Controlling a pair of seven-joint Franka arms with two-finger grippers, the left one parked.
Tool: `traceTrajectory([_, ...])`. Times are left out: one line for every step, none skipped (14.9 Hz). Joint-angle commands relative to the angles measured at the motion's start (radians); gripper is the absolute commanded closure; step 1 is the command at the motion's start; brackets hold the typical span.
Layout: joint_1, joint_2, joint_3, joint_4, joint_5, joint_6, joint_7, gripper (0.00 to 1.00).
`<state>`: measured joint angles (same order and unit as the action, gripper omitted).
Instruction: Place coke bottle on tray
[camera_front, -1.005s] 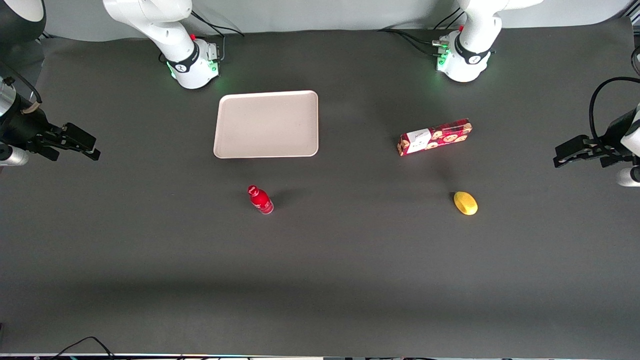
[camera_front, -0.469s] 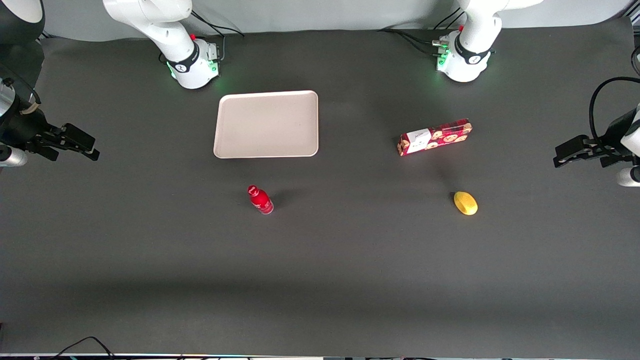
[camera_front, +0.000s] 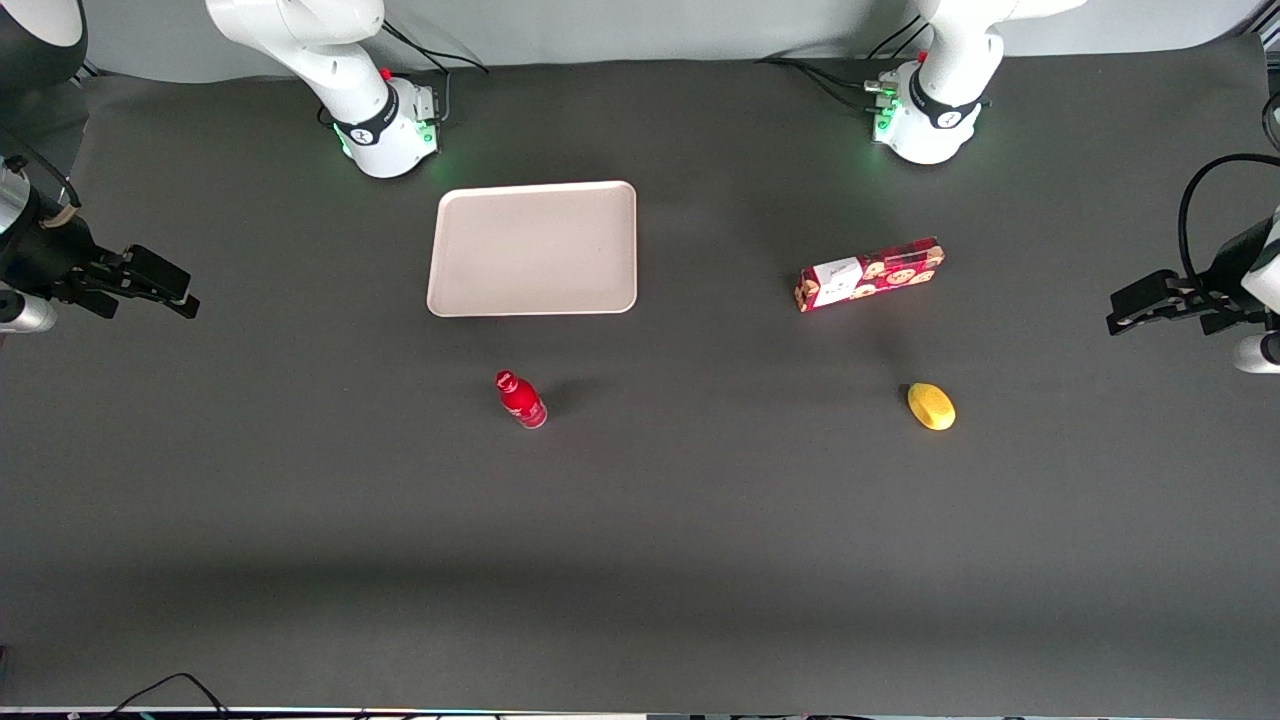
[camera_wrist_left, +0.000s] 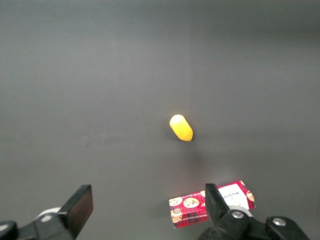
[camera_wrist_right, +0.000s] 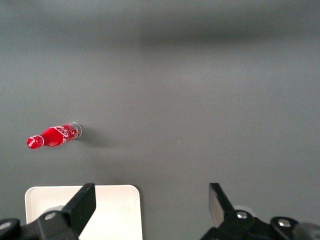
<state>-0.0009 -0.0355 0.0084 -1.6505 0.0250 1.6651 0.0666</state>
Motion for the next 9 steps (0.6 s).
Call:
traceTrajectory([0.005,0.003,0.007,0.017,0.024,-0.036,0.067,0.0])
traceTrajectory([0.005,0.003,0.021,0.017,0.024,-0.042,0.076,0.0])
traceTrajectory([-0.002,0.002,0.047,0.014,0.026,-0.042,0.079,0.0])
traceTrajectory([-0.002,0.003,0.059,0.009,0.03,-0.042,0.097,0.0])
traceTrajectory([0.001,0.005,0.068,0.008,0.047,-0.041,0.14,0.0])
traceTrajectory([-0.001,0.009,0.09,0.006,0.062,-0.035,0.182,0.0])
traceTrajectory([-0.004,0.019,0.122,0.002,0.064,-0.025,0.218,0.0])
traceTrajectory([-0.004,0.029,0.143,-0.005,0.064,-0.012,0.249,0.0])
traceTrajectory([0.001,0.038,0.156,-0.015,0.064,0.017,0.29,0.0])
